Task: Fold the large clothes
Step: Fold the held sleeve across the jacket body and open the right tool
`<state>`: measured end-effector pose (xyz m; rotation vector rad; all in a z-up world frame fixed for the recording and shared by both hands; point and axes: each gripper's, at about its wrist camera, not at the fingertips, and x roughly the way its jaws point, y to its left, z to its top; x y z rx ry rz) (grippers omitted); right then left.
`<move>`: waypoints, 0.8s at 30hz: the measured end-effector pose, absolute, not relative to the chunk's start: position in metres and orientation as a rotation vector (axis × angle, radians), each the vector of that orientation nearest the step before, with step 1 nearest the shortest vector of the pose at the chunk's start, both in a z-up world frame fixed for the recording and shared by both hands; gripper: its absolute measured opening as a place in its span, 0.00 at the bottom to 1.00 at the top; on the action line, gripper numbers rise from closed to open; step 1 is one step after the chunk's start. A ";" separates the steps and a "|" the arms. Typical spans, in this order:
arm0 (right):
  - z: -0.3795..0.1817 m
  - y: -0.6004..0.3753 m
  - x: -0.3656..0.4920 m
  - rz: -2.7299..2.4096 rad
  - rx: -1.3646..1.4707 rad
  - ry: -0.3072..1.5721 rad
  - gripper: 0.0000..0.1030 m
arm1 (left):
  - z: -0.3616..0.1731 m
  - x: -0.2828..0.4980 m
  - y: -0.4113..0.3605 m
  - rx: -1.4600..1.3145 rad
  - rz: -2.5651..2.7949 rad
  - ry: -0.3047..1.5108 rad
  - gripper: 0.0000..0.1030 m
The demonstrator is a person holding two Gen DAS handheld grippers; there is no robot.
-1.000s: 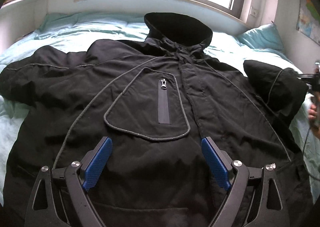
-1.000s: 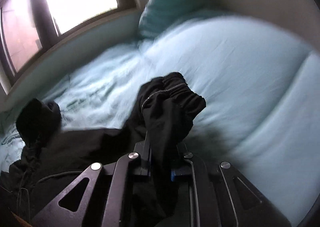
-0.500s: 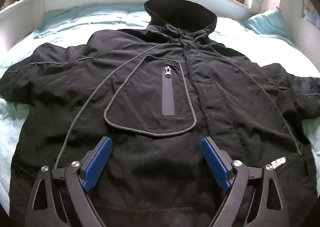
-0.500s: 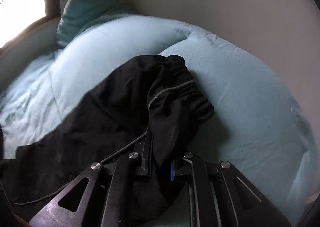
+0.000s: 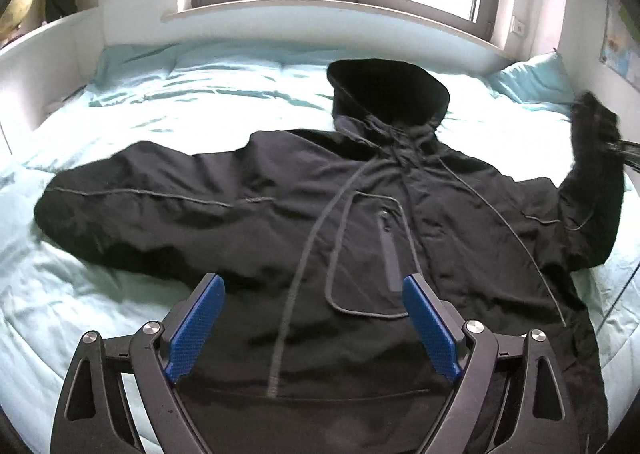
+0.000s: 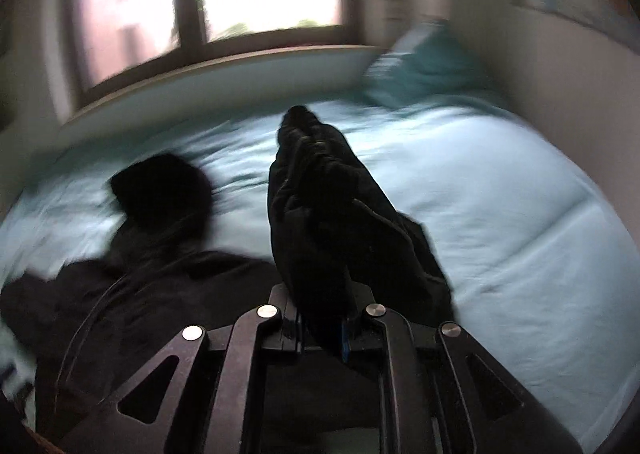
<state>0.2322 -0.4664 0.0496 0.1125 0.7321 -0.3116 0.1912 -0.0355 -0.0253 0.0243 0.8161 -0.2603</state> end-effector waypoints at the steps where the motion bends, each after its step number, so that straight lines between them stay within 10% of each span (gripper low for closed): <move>1: 0.047 -0.440 0.242 -0.273 0.085 0.751 0.15 | -0.022 0.194 -0.029 0.022 -0.265 0.809 0.89; 16: -0.017 -0.164 0.327 0.113 -0.048 0.856 0.16 | -0.067 0.231 0.061 -0.018 -0.051 0.651 0.89; 24: -0.126 -0.112 0.368 0.153 -0.013 1.087 0.38 | -0.092 0.234 0.085 -0.114 -0.110 0.654 0.89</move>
